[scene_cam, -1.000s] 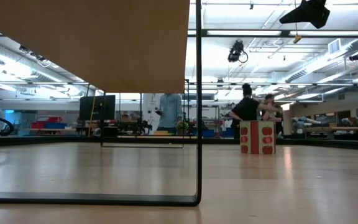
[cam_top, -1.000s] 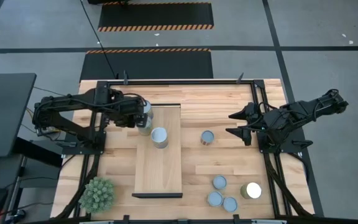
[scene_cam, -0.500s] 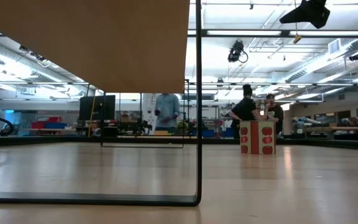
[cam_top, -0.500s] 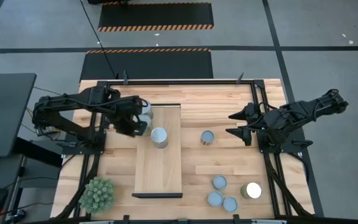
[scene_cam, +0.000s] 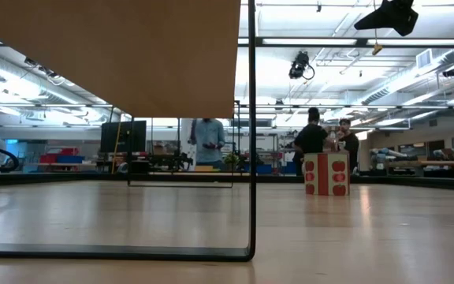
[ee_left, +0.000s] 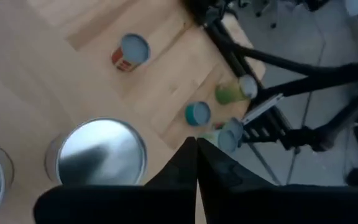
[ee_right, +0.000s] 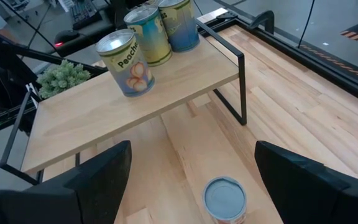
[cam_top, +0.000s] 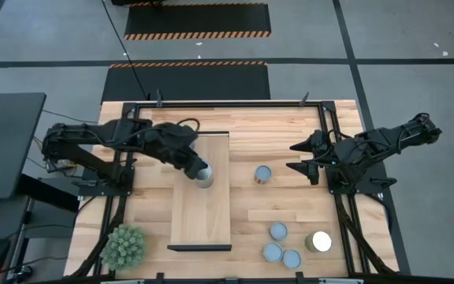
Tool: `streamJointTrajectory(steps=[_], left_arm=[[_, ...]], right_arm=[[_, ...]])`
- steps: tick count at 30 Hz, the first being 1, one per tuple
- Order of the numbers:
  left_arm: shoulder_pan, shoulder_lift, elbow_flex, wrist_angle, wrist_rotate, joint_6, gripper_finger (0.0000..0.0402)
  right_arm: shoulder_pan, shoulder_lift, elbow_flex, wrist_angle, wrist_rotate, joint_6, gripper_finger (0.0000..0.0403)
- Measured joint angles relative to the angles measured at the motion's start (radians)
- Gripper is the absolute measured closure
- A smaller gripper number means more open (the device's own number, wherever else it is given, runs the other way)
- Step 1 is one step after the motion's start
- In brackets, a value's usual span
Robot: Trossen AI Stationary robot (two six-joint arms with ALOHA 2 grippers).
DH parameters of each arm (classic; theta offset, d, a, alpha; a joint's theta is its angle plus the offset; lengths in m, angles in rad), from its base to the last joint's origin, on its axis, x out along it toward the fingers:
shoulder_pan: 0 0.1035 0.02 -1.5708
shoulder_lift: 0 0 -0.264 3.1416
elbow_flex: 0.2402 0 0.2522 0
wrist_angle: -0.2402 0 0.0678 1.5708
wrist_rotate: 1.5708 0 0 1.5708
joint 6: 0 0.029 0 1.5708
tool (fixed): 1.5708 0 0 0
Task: Pick and place cans onto a shelf
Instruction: Adjust the cans on the shelf
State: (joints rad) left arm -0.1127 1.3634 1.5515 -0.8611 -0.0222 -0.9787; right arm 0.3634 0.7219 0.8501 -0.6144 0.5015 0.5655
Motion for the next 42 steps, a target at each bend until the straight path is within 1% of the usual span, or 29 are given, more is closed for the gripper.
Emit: streamJointTrajectory(steps=[9, 17, 19, 22, 25, 27, 32, 36, 42], left_arm=[[-0.020, 0.106, 0.000, 0.046, -0.004, 0.022, 0.0391], [-0.021, 0.138, 0.002, 0.141, -0.021, 0.034, 0.0391], [-0.021, 0.146, 0.003, 0.124, -0.033, 0.032, 0.0391], [-0.021, 0.180, 0.059, 0.138, -0.040, 0.038, 0.0391], [-0.021, 0.237, 0.156, 0.095, -0.042, 0.092, 0.0391], [-0.021, 0.277, 0.223, 0.027, -0.046, 0.137, 0.0391], [-0.015, 0.358, 0.354, -0.138, -0.067, 0.316, 0.0391], [-0.015, 0.405, 0.402, -0.201, -0.080, 0.444, 0.0391], [-0.015, 0.442, 0.405, -0.225, -0.083, 0.508, 0.0391]], right_arm=[[0.000, 0.000, 0.000, 0.003, 0.001, -0.007, 0.0054], [0.000, 0.000, 0.000, 0.008, 0.002, -0.012, 0.0054], [0.000, 0.000, 0.000, 0.008, 0.002, -0.016, 0.0054], [0.000, 0.000, 0.000, 0.008, 0.002, -0.019, 0.0054], [0.000, 0.000, 0.000, 0.008, 0.003, -0.022, 0.0054], [0.000, 0.000, 0.000, 0.010, 0.003, -0.025, 0.0054], [0.000, 0.000, 0.000, 0.011, 0.003, -0.027, 0.0054], [0.000, 0.000, 0.000, 0.012, 0.003, -0.027, 0.0054], [0.000, 0.000, 0.000, 0.013, 0.003, -0.026, 0.0054]])
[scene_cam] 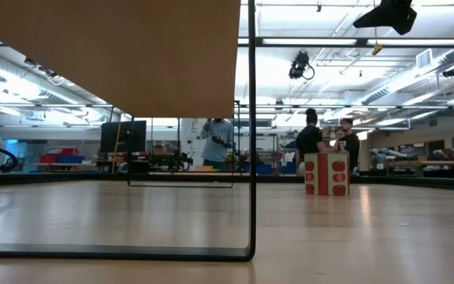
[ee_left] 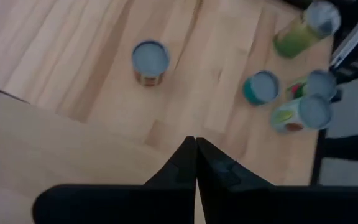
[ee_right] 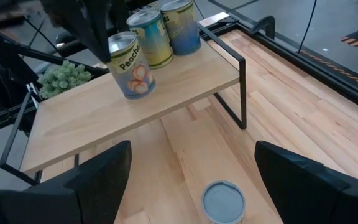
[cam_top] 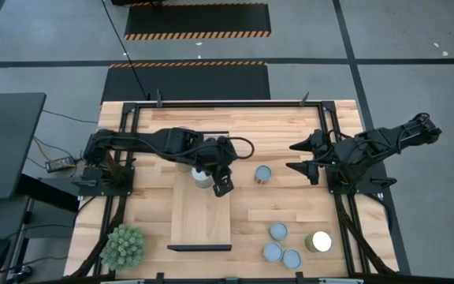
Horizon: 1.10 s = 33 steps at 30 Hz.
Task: Pick and place cans onto a shelf
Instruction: Adjust the cans on the shelf
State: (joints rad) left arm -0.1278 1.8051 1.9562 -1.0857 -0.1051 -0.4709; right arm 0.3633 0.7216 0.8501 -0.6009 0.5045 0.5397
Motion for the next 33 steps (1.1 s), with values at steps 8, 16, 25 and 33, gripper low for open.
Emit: streamJointTrajectory(steps=[8, 16, 25, 33], left_arm=[[-0.006, 0.015, -0.001, -0.172, -0.028, 0.038, 0.0391], [-0.015, 0.014, 0.000, -0.221, -0.022, 0.038, 0.0391], [-0.015, 0.014, 0.000, -0.283, 0.007, -0.044, 0.0391], [-0.017, 0.014, 0.006, -0.296, 0.027, -0.081, 0.0391]], right_arm=[[0.000, 0.000, 0.000, 0.003, -0.001, 0.006, 0.0054], [0.000, 0.000, 0.000, 0.003, -0.001, 0.006, 0.0054], [0.000, 0.000, 0.000, 0.003, -0.001, 0.006, 0.0054], [0.000, 0.000, 0.000, 0.003, -0.001, 0.006, 0.0054]])
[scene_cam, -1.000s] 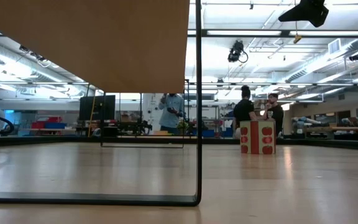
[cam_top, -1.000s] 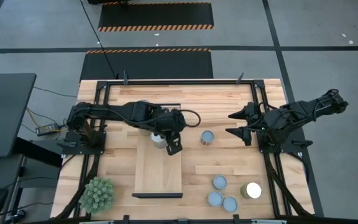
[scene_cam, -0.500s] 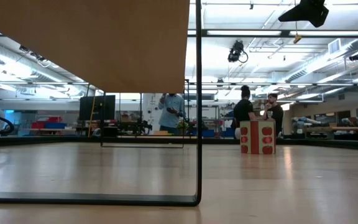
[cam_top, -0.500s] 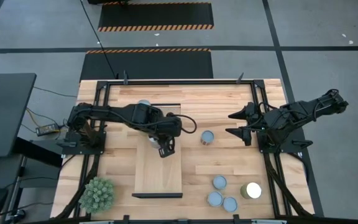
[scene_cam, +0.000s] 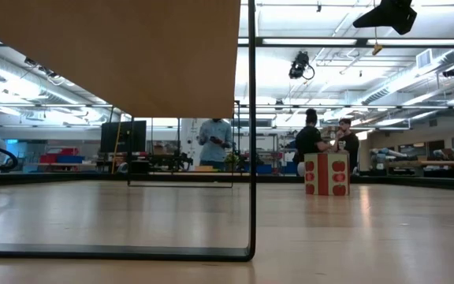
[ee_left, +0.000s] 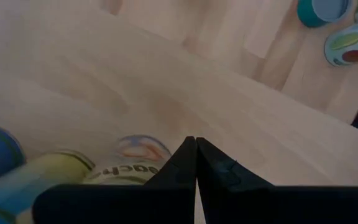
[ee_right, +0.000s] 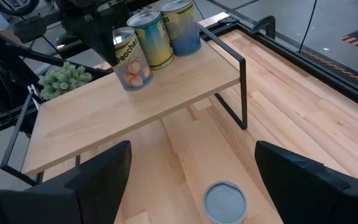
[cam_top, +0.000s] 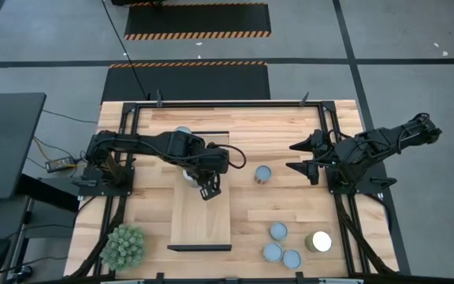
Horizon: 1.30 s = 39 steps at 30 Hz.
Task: Pick and place cans onto a shelf
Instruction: Adjust the cans on the shelf
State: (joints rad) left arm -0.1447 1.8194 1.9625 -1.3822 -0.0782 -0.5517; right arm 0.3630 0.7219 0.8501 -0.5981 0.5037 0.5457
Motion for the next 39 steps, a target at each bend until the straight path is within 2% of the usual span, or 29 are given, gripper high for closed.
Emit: streamJointTrajectory(steps=[4, 7, 11, 18, 26, 39], left_arm=[[-0.007, -0.002, 0.009, 0.036, -0.100, 0.062, 0.0391], [-0.004, -0.002, 0.009, 0.003, -0.145, 0.067, 0.0391], [0.005, 0.002, 0.009, -0.037, -0.141, 0.074, 0.0391], [0.003, 0.006, 0.009, -0.070, -0.074, 0.071, 0.0391], [0.004, 0.007, 0.009, -0.141, -0.056, 0.039, 0.0391], [0.003, 0.007, 0.008, -0.150, -0.055, 0.039, 0.0391]], right_arm=[[0.000, 0.000, 0.000, 0.000, 0.000, 0.000, 0.0054], [0.000, 0.000, 0.000, 0.001, 0.000, 0.001, 0.0054], [0.000, 0.000, 0.000, 0.001, 0.000, 0.004, 0.0054], [0.000, 0.000, 0.000, 0.002, 0.000, 0.010, 0.0054], [0.000, 0.000, 0.000, 0.002, 0.000, 0.010, 0.0054], [0.000, 0.000, 0.000, 0.002, -0.001, 0.009, 0.0054]])
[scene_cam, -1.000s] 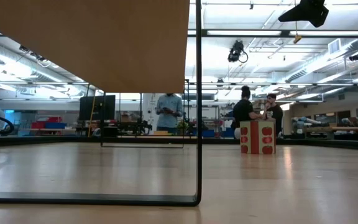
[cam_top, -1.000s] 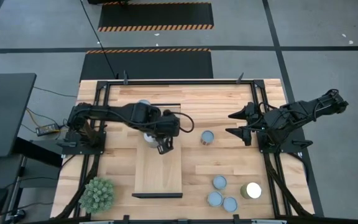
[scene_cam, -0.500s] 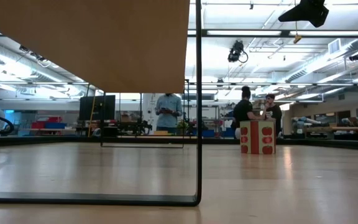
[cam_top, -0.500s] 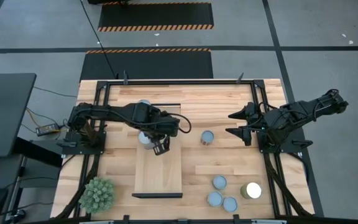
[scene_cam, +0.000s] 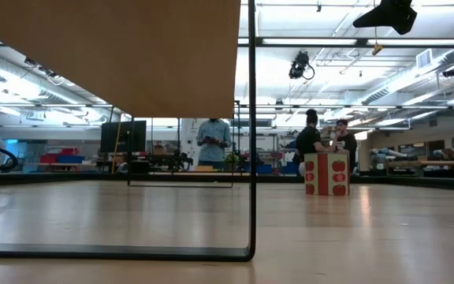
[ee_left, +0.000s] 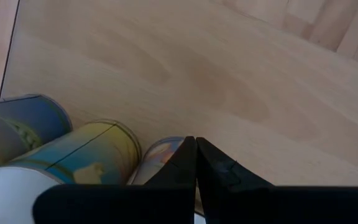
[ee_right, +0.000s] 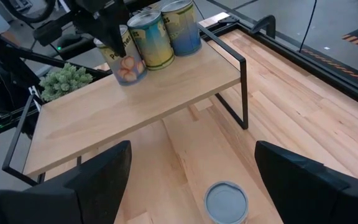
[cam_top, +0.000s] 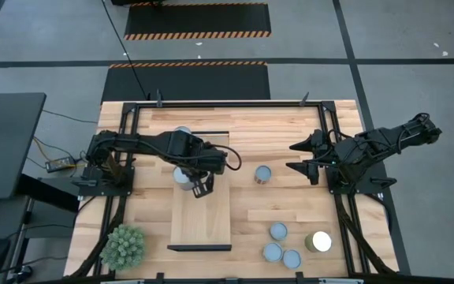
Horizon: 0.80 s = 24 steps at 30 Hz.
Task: Pick and place cans onto a shelf
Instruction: Adjust the cans on the shelf, then put the canned oranges on the shelf
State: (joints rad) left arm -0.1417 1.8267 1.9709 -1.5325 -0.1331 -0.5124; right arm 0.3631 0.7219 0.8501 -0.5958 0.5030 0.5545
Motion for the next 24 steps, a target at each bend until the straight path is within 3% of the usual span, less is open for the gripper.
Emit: streamJointTrajectory(steps=[16, 24], left_arm=[[-0.009, 0.000, 0.003, 0.006, 0.005, 0.011, 0.0391], [-0.102, -0.011, 0.125, 0.201, -0.251, 0.109, 0.0391]], right_arm=[[0.000, 0.000, 0.000, 0.000, -0.032, -0.024, 0.0054], [0.038, 0.064, 0.000, -0.011, -0.187, -0.034, 0.0054]])
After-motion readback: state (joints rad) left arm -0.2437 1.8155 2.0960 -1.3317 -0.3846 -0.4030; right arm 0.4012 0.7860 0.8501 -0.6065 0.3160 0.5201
